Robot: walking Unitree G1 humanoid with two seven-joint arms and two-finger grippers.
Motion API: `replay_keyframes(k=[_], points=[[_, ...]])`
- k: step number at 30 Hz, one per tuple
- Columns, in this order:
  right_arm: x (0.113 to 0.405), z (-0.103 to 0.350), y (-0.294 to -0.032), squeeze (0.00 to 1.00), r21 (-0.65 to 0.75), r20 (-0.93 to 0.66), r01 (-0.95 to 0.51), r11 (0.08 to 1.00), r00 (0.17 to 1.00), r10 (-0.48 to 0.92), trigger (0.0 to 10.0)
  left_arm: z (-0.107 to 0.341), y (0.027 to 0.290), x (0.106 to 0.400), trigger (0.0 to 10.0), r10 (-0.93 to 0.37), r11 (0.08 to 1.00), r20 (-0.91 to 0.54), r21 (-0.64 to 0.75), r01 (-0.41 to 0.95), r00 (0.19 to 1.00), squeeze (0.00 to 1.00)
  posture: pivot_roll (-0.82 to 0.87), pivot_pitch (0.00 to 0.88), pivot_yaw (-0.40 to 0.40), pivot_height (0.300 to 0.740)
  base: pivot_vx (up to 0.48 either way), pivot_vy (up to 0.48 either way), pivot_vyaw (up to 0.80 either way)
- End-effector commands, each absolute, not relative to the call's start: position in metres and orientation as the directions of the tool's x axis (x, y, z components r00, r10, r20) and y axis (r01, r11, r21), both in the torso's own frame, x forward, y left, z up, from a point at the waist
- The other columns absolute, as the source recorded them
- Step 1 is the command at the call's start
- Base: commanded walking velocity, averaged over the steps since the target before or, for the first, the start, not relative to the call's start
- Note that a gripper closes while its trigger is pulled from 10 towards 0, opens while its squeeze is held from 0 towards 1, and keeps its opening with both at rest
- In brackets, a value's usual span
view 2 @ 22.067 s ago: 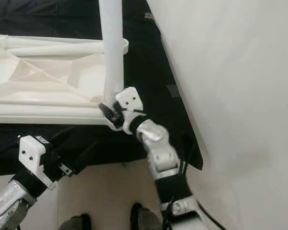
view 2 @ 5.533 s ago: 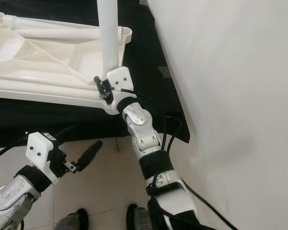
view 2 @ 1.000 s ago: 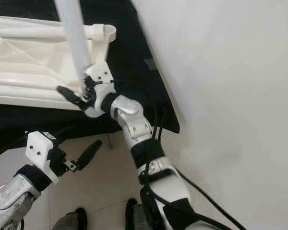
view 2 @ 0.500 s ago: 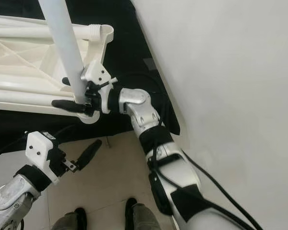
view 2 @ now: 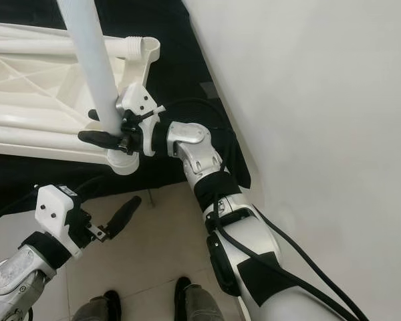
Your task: Building children table
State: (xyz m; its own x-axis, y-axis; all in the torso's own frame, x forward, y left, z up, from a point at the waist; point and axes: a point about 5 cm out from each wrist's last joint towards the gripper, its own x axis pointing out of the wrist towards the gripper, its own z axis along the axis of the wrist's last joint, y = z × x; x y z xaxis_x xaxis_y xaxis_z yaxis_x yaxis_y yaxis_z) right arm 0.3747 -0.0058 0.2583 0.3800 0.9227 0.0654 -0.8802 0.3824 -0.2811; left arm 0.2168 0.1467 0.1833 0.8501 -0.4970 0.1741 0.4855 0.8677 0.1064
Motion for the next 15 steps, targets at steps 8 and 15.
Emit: replay_keyframes(k=[8, 15], points=[[0.363, 0.209, -0.005, 0.0, -0.106, 0.021, -0.53, 0.842, 0.845, 0.534, 0.0, 0.181, 0.144, 0.214, 10.0, -0.511, 0.86, 0.162, 0.099, 0.501, 0.844, 0.0, 0.12, 0.306, -0.145, 0.74, 0.0, 0.0, 0.0], [0.363, 0.214, 0.022, 0.0, -0.086, 0.02, -0.586, 0.806, 0.808, 0.589, 0.0, 0.182, 0.143, 0.217, 10.0, -0.517, 0.856, 0.169, 0.106, 0.506, 0.839, 0.0, 0.13, 0.294, -0.147, 0.74, 0.0, 0.0, 0.0]])
